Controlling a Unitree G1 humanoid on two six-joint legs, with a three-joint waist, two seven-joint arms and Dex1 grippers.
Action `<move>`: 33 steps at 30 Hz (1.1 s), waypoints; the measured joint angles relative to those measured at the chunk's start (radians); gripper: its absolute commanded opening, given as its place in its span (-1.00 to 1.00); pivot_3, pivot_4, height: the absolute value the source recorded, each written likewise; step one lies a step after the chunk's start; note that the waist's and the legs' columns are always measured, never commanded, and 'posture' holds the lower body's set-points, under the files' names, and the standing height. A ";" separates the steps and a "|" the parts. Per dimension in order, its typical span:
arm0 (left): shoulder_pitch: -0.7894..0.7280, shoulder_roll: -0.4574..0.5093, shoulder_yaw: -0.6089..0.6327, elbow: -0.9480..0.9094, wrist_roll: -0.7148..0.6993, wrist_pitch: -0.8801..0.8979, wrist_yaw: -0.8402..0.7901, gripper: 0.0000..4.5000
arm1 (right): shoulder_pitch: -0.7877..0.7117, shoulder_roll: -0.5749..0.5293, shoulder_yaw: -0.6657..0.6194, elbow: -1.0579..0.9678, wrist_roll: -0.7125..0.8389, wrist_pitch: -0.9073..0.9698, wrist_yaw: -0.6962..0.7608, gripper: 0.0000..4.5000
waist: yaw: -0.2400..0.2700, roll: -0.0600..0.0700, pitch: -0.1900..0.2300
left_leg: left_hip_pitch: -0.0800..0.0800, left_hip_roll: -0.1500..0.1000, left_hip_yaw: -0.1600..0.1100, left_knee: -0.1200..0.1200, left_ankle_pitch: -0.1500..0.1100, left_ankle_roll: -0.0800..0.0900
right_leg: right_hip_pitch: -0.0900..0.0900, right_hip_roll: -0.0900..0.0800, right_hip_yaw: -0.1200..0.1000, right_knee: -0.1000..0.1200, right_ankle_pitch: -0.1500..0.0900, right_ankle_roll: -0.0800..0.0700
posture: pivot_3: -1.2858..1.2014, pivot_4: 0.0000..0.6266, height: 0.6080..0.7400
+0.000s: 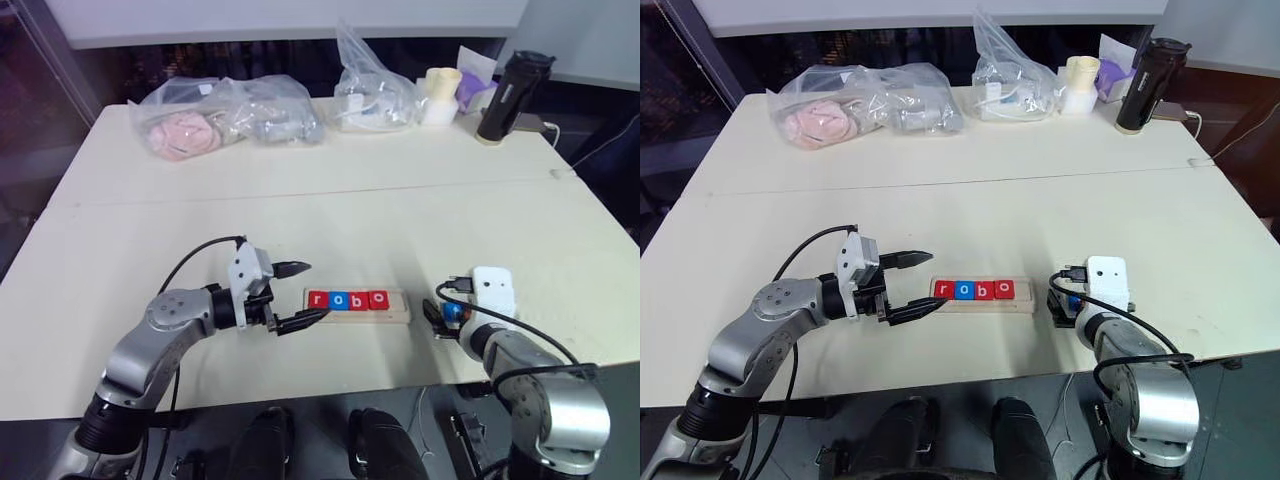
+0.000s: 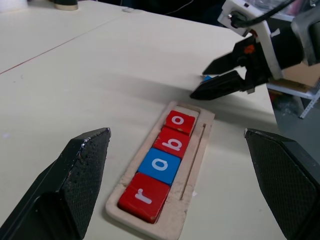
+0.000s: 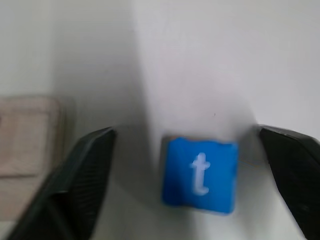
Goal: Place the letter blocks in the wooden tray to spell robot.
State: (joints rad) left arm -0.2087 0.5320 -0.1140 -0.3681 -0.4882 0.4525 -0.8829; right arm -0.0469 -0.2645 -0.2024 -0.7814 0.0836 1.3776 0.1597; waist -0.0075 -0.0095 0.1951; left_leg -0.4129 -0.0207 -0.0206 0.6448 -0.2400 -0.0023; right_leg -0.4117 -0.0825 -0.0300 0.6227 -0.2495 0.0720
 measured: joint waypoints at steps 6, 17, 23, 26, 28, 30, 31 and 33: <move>0.000 -0.004 -0.001 0.000 0.002 -0.003 -0.001 1.00 | 0.031 -0.428 0.078 -0.026 0.053 -0.145 0.226 0.98 | 0.001 0.001 0.001 | -0.010 0.000 0.000 0.001 0.000 0.001 | -0.007 0.002 -0.002 -0.002 0.002 0.003 | 0.03 -0.52 1.00; -0.013 -0.026 -0.021 0.021 0.020 -0.011 -0.010 1.00 | 0.128 -0.885 -0.039 0.311 0.184 -0.892 0.966 0.98 | 0.021 0.000 0.001 | -0.007 0.000 0.001 0.006 0.000 0.002 | 0.000 0.004 -0.003 -0.006 0.004 0.006 | 0.03 -0.52 1.00; -0.017 -0.029 -0.020 0.024 0.022 -0.012 -0.008 1.00 | -0.009 -0.891 0.092 0.640 0.106 -1.199 1.092 0.98 | 0.019 0.000 0.001 | -0.005 0.000 0.002 0.005 0.000 0.002 | 0.001 0.003 -0.002 -0.006 0.005 0.005 | 0.03 -0.52 1.00; -0.011 -0.026 -0.019 0.020 0.022 -0.011 -0.006 1.00 | -0.083 -0.871 0.137 0.740 0.095 -1.249 1.118 0.98 | 0.020 0.000 0.001 | -0.005 0.001 0.001 0.005 0.000 0.002 | 0.001 0.003 -0.002 -0.004 0.005 0.005 | 0.03 -0.52 1.00; -0.004 -0.021 -0.018 0.015 0.022 -0.011 -0.004 1.00 | -0.101 -0.858 0.157 0.774 0.095 -1.259 1.132 0.98 | 0.021 0.000 0.001 | -0.004 0.001 0.001 0.005 0.000 0.002 | 0.001 0.003 -0.002 -0.004 0.005 0.006 | 0.03 -0.52 1.00; 0.002 -0.016 -0.017 0.012 0.021 -0.010 -0.002 1.00 | -0.103 -0.847 0.176 0.790 0.095 -1.261 1.143 0.98 | 0.023 0.000 0.001 | -0.004 0.000 0.001 0.005 0.000 0.002 | 0.001 0.003 -0.001 -0.004 0.005 0.006 | 0.03 -0.52 1.00; 0.004 -0.011 -0.017 0.012 0.021 -0.009 -0.002 1.00 | -0.103 -0.844 0.185 0.790 0.096 -1.261 1.145 0.98 | 0.023 0.000 0.001 | -0.004 0.000 0.001 0.006 0.000 0.002 | 0.001 0.002 -0.001 -0.004 0.005 0.005 | 0.03 -0.52 1.00; 0.004 -0.005 -0.016 0.010 0.021 -0.008 -0.001 1.00 | -0.102 -0.836 0.190 0.795 0.096 -1.257 1.147 0.98 | 0.022 0.000 0.001 | -0.004 0.000 0.001 0.006 0.000 0.002 | 0.002 0.002 -0.001 -0.004 0.005 0.005 | 0.03 -0.52 1.00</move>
State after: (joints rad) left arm -0.2045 0.5268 -0.1300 -0.3586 -0.4671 0.4441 -0.8841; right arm -0.1493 -1.1005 -0.0125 0.0133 0.1798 0.1206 1.3070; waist 0.0146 -0.0091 0.1960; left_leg -0.4173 -0.0205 -0.0192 0.6511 -0.2404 0.0000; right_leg -0.4099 -0.0804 -0.0312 0.6185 -0.2446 0.0773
